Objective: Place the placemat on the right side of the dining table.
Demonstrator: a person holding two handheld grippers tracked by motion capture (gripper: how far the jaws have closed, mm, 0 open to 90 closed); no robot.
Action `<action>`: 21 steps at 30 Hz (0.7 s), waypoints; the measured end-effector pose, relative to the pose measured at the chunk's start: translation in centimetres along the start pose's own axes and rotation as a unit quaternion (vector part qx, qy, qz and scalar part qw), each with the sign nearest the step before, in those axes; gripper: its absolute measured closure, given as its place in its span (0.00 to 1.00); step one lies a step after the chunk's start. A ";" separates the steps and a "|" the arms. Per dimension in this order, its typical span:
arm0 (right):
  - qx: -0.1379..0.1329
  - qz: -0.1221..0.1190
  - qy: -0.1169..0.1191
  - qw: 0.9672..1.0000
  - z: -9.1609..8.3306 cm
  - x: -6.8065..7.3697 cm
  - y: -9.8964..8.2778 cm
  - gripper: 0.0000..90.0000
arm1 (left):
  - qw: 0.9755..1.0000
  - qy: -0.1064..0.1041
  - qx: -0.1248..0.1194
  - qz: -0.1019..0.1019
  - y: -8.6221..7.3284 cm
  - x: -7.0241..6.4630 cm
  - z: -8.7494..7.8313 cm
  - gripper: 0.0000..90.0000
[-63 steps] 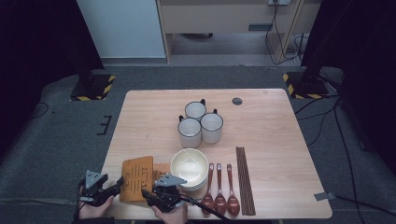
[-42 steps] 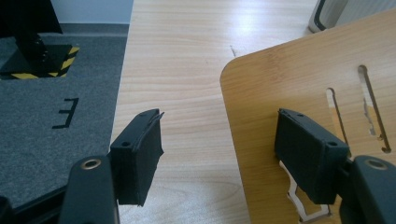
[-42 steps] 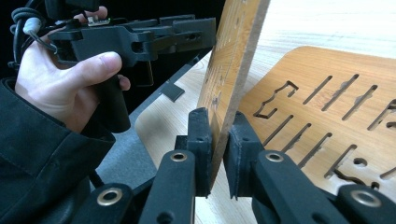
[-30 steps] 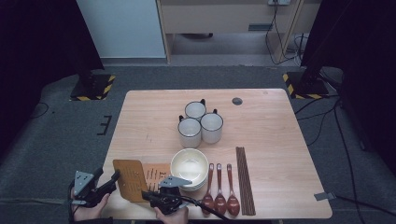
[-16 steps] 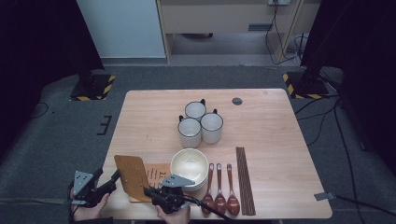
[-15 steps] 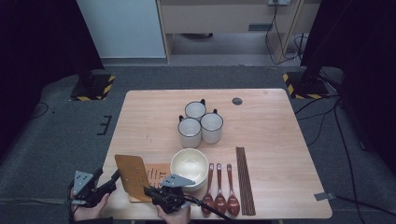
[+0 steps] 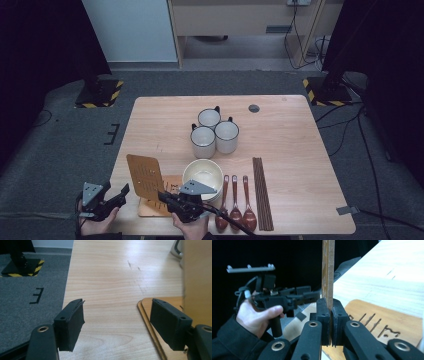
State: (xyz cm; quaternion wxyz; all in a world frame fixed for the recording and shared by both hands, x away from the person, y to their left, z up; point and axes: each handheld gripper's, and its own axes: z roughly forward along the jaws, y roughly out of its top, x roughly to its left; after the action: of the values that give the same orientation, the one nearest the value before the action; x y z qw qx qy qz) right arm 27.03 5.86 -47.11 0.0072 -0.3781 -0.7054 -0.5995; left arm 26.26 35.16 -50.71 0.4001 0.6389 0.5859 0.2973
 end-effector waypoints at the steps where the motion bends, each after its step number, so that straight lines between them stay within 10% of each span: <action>1: -0.006 0.000 -0.003 1.000 -0.3 -0.2 0.4 0.97 | 1.000 0.001 0.003 0.000 0.0 0.0 0.1 0.29; 21: -0.050 0.009 -0.007 0.999 -2.5 -1.3 4.0 0.97 | 0.999 0.010 0.041 0.010 0.5 -0.4 2.7 0.26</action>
State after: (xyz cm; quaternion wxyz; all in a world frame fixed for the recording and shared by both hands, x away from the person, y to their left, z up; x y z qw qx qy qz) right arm 29.05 3.06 -43.61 -0.0110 -0.3885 -0.6712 -0.6312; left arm 28.76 34.30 -51.58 0.3646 0.6578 0.5950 0.2834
